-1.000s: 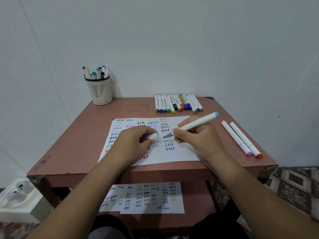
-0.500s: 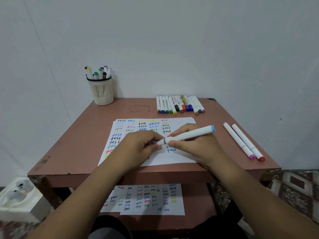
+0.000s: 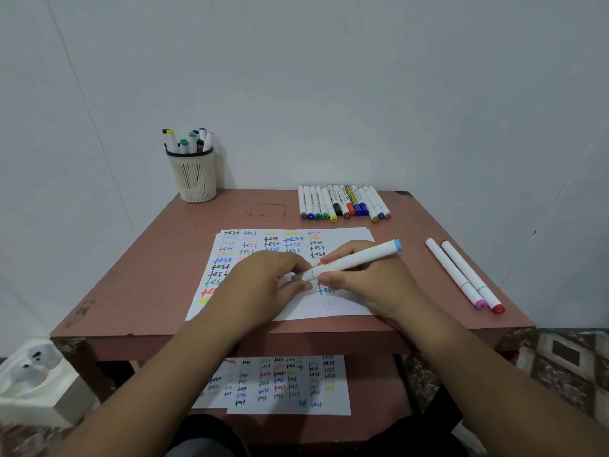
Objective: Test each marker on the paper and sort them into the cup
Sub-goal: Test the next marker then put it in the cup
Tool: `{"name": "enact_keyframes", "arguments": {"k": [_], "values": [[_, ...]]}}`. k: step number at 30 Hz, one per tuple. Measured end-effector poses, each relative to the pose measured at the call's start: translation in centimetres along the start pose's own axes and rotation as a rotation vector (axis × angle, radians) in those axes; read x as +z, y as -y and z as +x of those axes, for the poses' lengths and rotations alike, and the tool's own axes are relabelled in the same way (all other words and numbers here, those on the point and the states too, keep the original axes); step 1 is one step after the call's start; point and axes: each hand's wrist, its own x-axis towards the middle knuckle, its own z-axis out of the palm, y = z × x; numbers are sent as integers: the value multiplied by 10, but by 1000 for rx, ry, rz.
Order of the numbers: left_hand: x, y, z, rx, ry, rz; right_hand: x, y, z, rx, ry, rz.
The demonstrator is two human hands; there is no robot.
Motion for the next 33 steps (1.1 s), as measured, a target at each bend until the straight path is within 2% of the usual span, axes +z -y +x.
{"name": "enact_keyframes", "arguments": {"k": [3, 5, 10, 12, 15, 19, 24, 28, 33], "values": [[-2, -3, 3, -194, 56, 133, -4, -3, 3, 42, -71, 157], [-5, -4, 5, -241, 125, 147, -7, -2, 6, 70, -154, 280], [-30, 5, 13, -303, 360, -71, -11, 1, 23, 66, -284, 337], [-36, 17, 19, -282, 380, -138, -8, 14, 36, 50, -313, 444], [-45, 37, 32, -301, 242, -288, 3, 41, 61, 32, -257, 613], [-66, 66, 62, -355, -18, -317, 25, 68, 115, -1, -216, 578], [-76, 124, 93, -503, -334, -352, 61, 110, 182, -83, -191, 583], [-67, 162, 100, -545, -484, -310, 96, 125, 235, -208, -216, 392], [-59, 185, 100, -521, -481, -299, 129, 116, 289, -251, -256, 73]]}}
